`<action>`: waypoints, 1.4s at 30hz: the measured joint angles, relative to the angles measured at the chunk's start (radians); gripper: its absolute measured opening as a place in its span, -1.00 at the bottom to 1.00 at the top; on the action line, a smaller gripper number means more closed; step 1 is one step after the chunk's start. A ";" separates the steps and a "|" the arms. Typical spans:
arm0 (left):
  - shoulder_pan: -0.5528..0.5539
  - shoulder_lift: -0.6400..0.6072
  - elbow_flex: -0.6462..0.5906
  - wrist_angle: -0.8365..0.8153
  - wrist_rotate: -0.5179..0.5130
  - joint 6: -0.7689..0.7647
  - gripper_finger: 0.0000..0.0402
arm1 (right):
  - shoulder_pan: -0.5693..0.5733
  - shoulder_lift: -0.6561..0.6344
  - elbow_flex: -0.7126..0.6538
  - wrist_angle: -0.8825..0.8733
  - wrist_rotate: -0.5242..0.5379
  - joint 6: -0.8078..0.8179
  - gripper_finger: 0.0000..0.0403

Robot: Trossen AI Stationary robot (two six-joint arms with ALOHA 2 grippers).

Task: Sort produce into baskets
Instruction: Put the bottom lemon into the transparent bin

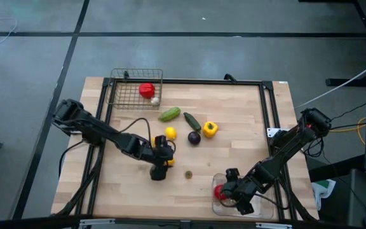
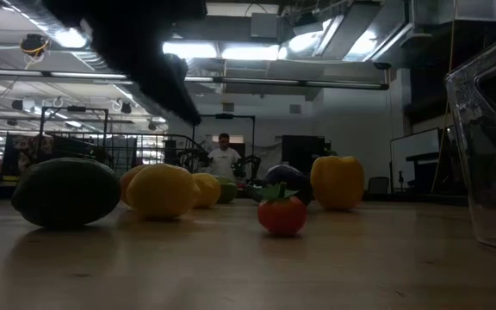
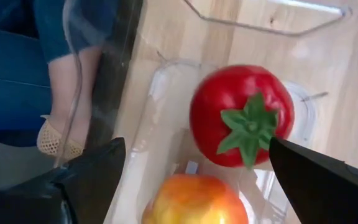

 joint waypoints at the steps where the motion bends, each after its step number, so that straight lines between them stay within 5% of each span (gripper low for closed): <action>1: 0.000 0.011 0.000 -0.010 -0.003 -0.004 0.47 | 0.000 0.000 0.013 -0.008 -0.005 0.000 0.95; 15: 0.004 0.148 0.000 -0.073 -0.017 -0.019 0.47 | 0.000 -0.002 0.282 -0.253 0.011 -0.002 0.95; 21: 0.005 0.180 0.000 -0.083 -0.017 -0.022 0.47 | 0.000 -0.002 0.385 -0.335 0.142 -0.063 0.95; 27: 0.005 0.183 0.000 -0.089 -0.017 -0.030 0.33 | -0.017 -0.002 0.403 -0.328 0.290 -0.162 0.95; 34: 0.005 0.182 0.000 -0.088 -0.016 -0.051 0.09 | -0.118 -0.002 0.403 -0.326 0.300 -0.164 0.95; 42: 0.011 0.154 0.044 -0.105 -0.014 -0.029 0.13 | -0.243 -0.002 0.403 -0.323 0.299 -0.164 0.95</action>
